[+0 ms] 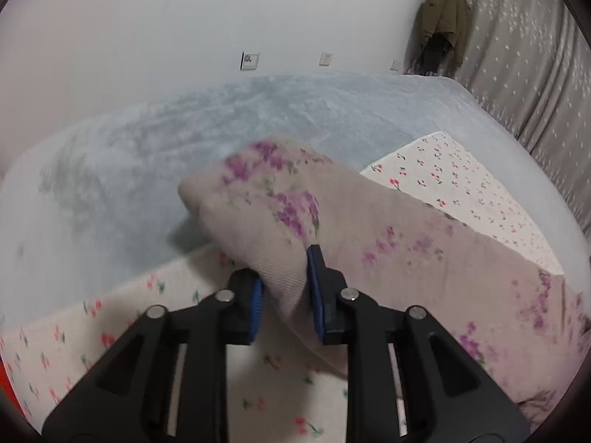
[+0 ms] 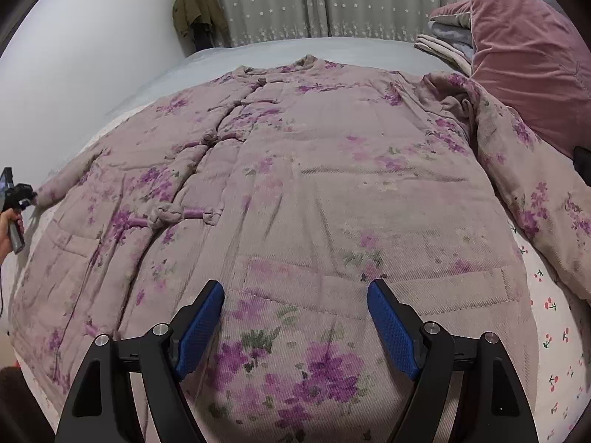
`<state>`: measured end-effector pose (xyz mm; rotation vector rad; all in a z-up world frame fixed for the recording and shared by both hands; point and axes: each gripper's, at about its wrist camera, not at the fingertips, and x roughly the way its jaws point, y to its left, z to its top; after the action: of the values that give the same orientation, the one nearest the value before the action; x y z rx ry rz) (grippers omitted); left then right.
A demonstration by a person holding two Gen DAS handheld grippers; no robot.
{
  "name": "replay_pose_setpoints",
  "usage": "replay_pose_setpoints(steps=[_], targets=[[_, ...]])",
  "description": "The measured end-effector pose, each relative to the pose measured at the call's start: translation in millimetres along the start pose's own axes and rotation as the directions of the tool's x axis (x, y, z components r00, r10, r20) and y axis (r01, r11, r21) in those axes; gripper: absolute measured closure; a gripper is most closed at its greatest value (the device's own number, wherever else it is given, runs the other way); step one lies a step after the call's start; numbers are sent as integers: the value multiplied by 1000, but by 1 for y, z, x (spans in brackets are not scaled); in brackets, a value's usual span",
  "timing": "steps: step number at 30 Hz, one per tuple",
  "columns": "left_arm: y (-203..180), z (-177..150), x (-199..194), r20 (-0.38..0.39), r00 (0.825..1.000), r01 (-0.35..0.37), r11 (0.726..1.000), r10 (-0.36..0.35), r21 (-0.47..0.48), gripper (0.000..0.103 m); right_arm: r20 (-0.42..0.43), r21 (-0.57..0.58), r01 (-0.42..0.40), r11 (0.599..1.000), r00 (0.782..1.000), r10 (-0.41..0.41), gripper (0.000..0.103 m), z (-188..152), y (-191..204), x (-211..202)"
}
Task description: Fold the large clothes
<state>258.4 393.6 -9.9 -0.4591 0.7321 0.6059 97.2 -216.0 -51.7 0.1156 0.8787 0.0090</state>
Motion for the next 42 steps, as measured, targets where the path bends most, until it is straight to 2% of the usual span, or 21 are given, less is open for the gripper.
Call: replay_pose_setpoints(steps=[1, 2, 3, 5, 9, 13, 18, 20, 23, 25, 29, 31, 33, 34, 35, 36, 37, 38, 39, 40, 42], targets=[[-2, -6, -11, 9, 1000, 19, 1000, -18, -16, 55, 4, 2, 2, 1000, 1000, -2, 22, 0, -1, -3], [-6, -10, -17, 7, 999, 34, 999, -34, -12, 32, 10, 4, 5, 1000, 1000, -5, 22, 1, -2, -6], [-11, -16, -26, 4, 998, 59, 998, -59, 2, 25, 16, 6, 5, 1000, 1000, -5, 22, 1, -2, -10], [-29, -28, -51, -6, 994, 112, 991, -112, 67, 25, 27, 12, 15, 1000, 1000, -15, 22, 2, -5, -18], [-58, -49, -101, -11, 987, 157, 968, -158, 198, 21, 63, 29, 127, 991, 990, -129, 22, 1, -16, -41], [-85, -76, -151, 4, 964, 256, 930, -266, 263, 16, 90, 169, 214, 962, 969, -231, 22, 4, -57, -77], [-123, -121, -191, -114, 900, 434, 843, -421, 318, 12, 99, 352, 383, 854, 892, -441, 21, 1, -122, -135], [-137, -140, -197, -168, 879, 477, 812, -446, 338, 12, 74, 420, 439, 795, 856, -511, 21, -3, -151, -155], [-160, -170, -204, -237, 860, 509, 770, -451, 384, 12, 9, 501, 501, 706, 813, -582, 20, -9, -192, -172], [-173, -189, -208, -278, 850, 526, 748, -447, 405, 11, -32, 525, 526, 669, 798, -602, 20, -13, -213, -172], [-194, -226, -208, -398, 807, 583, 700, -437, 413, 11, -119, 522, 568, 636, 787, -606, 20, -20, -245, -151], [-200, -240, -211, -422, 802, 588, 684, -422, 432, 11, -134, 531, 549, 645, 806, -576, 21, -22, -255, -134], [-208, -251, -213, -434, 808, 580, 671, -400, 461, 11, -117, 536, 523, 663, 824, -555, 21, -24, -260, -123], [-212, -254, -214, -437, 810, 577, 663, -391, 478, 11, -106, 534, 525, 663, 819, -564, 23, -23, -261, -119], [-216, -258, -216, -437, 813, 574, 652, -385, 495, 11, -81, 528, 522, 669, 816, -573, 34, -20, -259, -117], [-219, -259, -218, -436, 815, 574, 643, -382, 507, 11, -63, 520, 521, 677, 814, -578, 54, -19, -258, -118], [-224, -262, -221, -438, 813, 577, 628, -383, 522, 11, -55, 504, 534, 679, 804, -592, 65, -14, -257, -118], [-229, -263, -224, -442, 809, 584, 615, -387, 530, 11, -36, 480, 531, 698, 807, -589, 85, -6, -257, -120], [-235, -263, -225, -446, 804, 592, 604, -393, 534, 11, -21, 469, 515, 717, 818, -574, 86, 1, -259, -122], [-241, -263, -226, -449, 800, 597, 597, -398, 536, 11, -11, 459, 520, 720, 814, -581, 87, 9, -261, -128], [-261, -264, -232, -457, 788, 614, 577, -412, 539, 11, 27, 415, 561, 716, 780, -626, 88, 32, -263, -143]])
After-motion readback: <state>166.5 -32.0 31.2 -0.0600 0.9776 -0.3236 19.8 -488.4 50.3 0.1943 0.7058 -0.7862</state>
